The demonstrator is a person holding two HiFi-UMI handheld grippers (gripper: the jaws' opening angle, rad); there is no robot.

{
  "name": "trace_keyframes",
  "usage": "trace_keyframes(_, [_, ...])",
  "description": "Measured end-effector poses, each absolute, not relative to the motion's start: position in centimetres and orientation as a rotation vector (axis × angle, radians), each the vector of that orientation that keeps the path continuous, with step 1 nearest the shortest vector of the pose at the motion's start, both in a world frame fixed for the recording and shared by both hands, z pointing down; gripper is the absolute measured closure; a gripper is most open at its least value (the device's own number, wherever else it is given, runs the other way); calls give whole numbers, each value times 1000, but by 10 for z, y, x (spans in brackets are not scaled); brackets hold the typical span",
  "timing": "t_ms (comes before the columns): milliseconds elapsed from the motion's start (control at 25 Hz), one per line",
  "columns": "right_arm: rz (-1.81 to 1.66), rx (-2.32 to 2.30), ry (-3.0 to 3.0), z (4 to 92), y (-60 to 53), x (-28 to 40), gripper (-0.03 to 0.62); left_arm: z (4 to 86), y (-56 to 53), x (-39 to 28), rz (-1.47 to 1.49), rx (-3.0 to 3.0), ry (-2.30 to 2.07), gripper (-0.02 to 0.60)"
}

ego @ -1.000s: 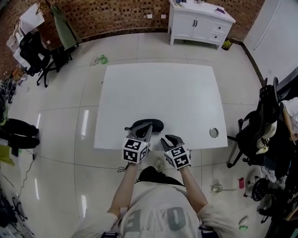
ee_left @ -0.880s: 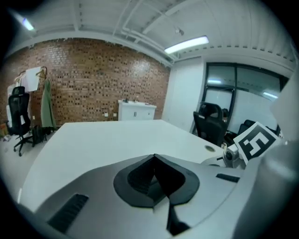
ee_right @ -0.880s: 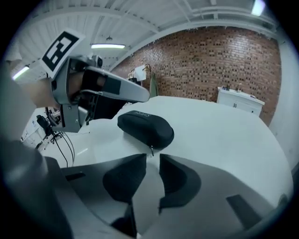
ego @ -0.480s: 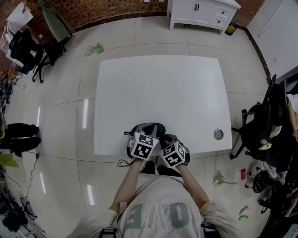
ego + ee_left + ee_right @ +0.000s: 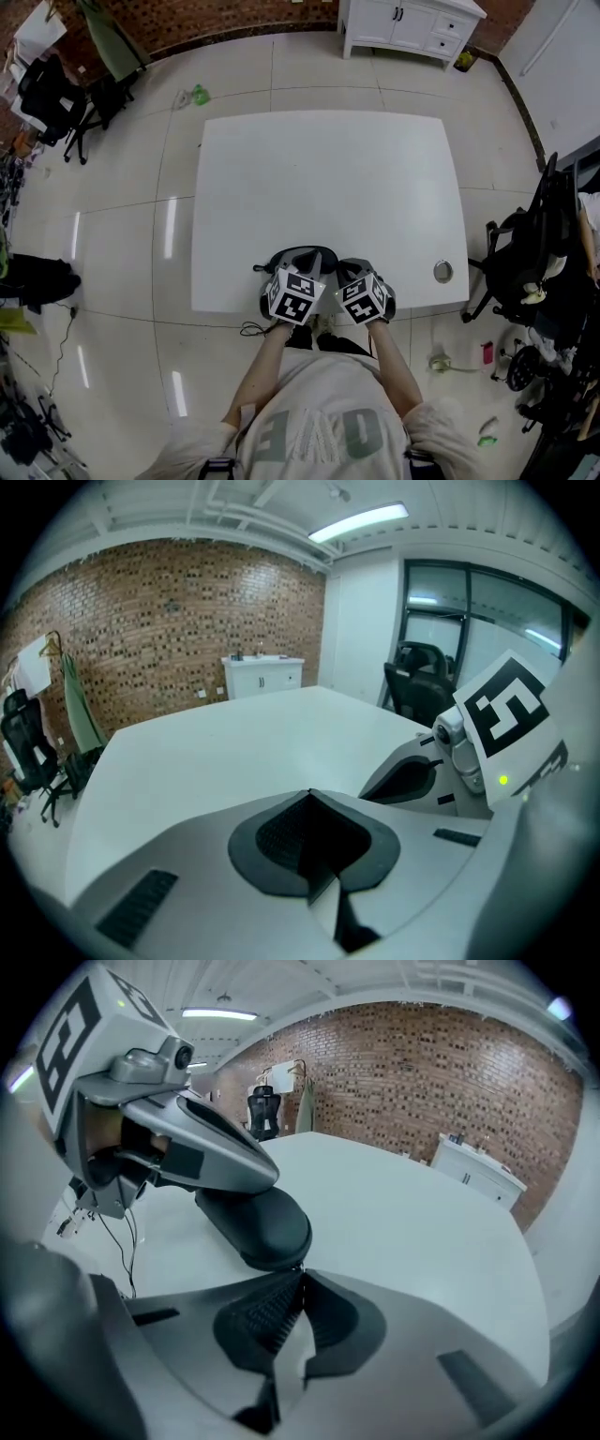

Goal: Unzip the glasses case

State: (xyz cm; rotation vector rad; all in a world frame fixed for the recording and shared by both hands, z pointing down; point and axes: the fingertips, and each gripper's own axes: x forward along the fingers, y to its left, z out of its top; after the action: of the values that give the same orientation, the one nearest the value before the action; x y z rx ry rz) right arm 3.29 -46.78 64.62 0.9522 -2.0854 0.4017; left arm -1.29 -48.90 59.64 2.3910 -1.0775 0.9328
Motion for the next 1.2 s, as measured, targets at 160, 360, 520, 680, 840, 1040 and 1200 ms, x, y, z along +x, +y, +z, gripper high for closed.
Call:
trace_keyframes(160, [481, 1226, -2072, 630, -479, 57, 594, 576, -492, -28, 771, 2379, -1139, 578])
trace_keyframes(360, [413, 963, -2155, 632, -435, 8, 594, 557, -494, -23, 729, 2432, -1137, 578])
trace_keyframes(520, [362, 784, -2209, 637, -407, -32, 594, 578, -481, -9, 832, 2443, -1037, 578])
trace_keyframes(680, [360, 758, -2192, 641, -405, -28, 594, 593, -477, -4, 779, 2412, -1006, 578])
trace_keyframes(840, [395, 853, -2160, 644, -427, 4, 593, 594, -478, -5, 754, 2388, -987, 578])
trace_keyframes(1040, [303, 850, -2135, 646, -469, 19, 592, 596, -480, 0, 731, 2382, -989, 578])
trace_keyframes(1200, [362, 1091, -2099, 635, -491, 38, 594, 589, -491, -11, 745, 2388, -1048, 578])
